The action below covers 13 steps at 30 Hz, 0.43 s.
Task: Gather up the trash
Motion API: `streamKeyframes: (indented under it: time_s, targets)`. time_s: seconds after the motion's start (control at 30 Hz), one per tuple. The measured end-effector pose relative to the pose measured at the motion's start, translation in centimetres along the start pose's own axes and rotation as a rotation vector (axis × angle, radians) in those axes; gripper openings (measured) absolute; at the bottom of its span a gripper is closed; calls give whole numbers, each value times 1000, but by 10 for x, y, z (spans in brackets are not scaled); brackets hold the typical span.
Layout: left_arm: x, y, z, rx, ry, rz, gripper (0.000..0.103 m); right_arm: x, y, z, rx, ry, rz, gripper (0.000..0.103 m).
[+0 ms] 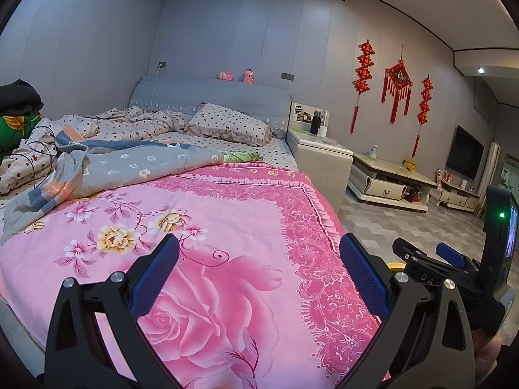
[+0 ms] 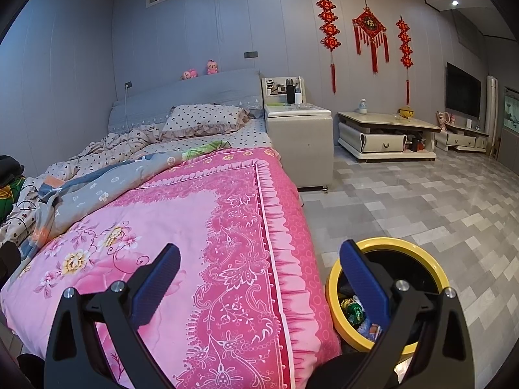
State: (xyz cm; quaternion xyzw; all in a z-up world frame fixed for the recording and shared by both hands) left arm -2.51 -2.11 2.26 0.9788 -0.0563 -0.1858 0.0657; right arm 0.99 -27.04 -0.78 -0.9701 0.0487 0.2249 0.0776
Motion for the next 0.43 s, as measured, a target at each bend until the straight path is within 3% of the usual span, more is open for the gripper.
streamKeyframes:
  time_s: [0.43]
  targets:
    - [2, -3, 2, 1, -2, 5, 95, 2, -1, 2, 3, -7, 1, 95]
Point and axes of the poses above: each gripper's, at about its wrist camera, not at the fingertips, and x roughly the way its jaws point, y to its right, z to its underside, the point moved 2 cm from there along x, roughly the way its jaws point, and after that the axes turned 5 degrees about -z, right-handed, at the moved point
